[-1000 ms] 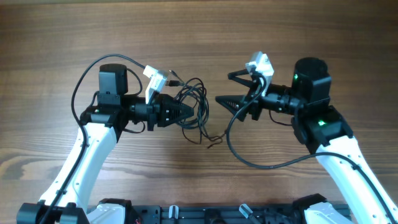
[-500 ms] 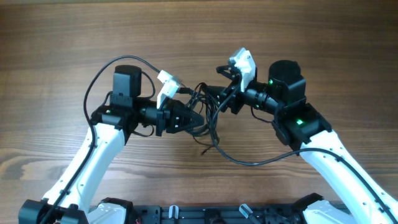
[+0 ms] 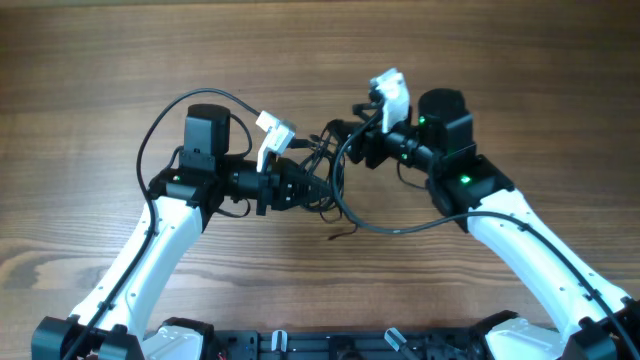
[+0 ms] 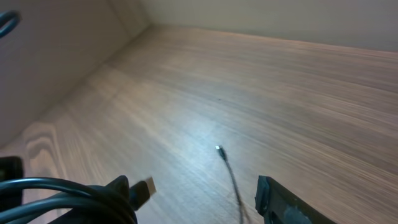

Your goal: Untangle cables

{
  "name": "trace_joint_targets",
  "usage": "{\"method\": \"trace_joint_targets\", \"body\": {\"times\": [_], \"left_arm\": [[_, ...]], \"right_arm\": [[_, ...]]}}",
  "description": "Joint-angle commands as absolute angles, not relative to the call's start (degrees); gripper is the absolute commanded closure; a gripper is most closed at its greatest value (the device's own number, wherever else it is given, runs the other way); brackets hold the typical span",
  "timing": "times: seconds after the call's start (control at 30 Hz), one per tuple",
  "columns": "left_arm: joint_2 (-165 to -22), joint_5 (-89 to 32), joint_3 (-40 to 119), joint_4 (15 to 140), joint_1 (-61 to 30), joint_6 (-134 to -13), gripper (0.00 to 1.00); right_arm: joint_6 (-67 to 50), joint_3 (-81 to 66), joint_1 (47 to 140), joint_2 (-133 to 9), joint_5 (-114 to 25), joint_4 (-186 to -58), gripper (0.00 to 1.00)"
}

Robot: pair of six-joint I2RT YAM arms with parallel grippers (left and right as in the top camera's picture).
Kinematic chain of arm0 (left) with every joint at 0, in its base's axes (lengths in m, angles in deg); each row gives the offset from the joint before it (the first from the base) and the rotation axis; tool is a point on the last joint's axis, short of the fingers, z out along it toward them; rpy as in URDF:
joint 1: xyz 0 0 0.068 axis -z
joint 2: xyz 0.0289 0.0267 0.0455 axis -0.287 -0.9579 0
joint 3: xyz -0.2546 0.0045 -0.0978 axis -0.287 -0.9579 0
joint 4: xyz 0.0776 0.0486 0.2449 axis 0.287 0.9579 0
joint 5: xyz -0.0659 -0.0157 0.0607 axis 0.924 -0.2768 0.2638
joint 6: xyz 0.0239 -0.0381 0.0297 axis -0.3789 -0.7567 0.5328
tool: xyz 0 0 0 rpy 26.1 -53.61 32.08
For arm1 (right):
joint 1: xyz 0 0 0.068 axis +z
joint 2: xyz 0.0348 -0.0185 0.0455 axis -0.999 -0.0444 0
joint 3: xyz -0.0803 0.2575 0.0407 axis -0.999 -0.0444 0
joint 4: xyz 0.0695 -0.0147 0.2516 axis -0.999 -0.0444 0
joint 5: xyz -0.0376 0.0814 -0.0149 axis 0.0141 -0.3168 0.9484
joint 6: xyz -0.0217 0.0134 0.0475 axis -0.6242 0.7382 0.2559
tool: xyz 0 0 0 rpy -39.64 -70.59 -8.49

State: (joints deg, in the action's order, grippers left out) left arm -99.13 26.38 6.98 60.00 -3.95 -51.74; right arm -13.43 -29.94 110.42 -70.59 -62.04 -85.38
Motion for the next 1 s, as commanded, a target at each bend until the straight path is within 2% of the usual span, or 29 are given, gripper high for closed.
{"method": "trace_joint_targets", "body": {"times": [0.0, 0.2, 0.3, 0.37, 0.5, 0.57, 0.67, 0.73, 0.8, 0.97], "left_arm": [[-96.0, 33.9, 7.0, 60.6, -3.3, -51.4, 0.96], [-92.9, 33.9, 7.0, 60.6, -3.3, -51.4, 0.96], [-92.3, 33.9, 7.0, 60.6, -3.3, -51.3, 0.96], [-92.4, 33.7, 7.0, 60.3, -3.3, -51.3, 0.96], [-92.4, 31.1, 7.0, 58.3, -3.4, -51.3, 0.96], [-92.4, 28.6, 7.0, 57.7, -3.3, -51.3, 0.96], [-92.4, 25.0, 7.0, 56.6, -3.4, -51.3, 0.96], [-92.4, 22.5, 7.0, 55.8, -3.3, -51.3, 0.96], [-92.4, 22.5, 7.0, 52.4, -3.3, -53.4, 0.96], [-92.4, 22.4, 7.0, 40.0, -3.3, -69.9, 0.96]], "right_arm": [[-8.4, -29.0, 98.7, -72.3, -46.3, -85.8, 0.39], [-7.9, -29.0, 89.7, -72.3, -44.0, -91.4, 0.49], [-7.2, -29.0, 88.3, -72.3, -42.2, -94.5, 0.49], [-7.4, -29.0, 88.3, -72.3, -48.0, -95.3, 0.44], [-7.5, -29.0, 88.3, -71.7, -60.6, -96.8, 0.11], [-10.2, -29.0, 88.3, -70.2, -74.0, -99.2, 0.03], [-11.9, -29.0, 88.3, -68.2, -82.0, -104.3, 0.01], [-13.6, -29.1, 88.6, -67.6, -92.7, -107.0, 0.01], [-13.3, -30.1, 90.2, -67.6, -92.5, -108.1, 0.0], [-13.0, -30.9, 93.5, -67.6, -88.5, -107.6, 0.0]]}}
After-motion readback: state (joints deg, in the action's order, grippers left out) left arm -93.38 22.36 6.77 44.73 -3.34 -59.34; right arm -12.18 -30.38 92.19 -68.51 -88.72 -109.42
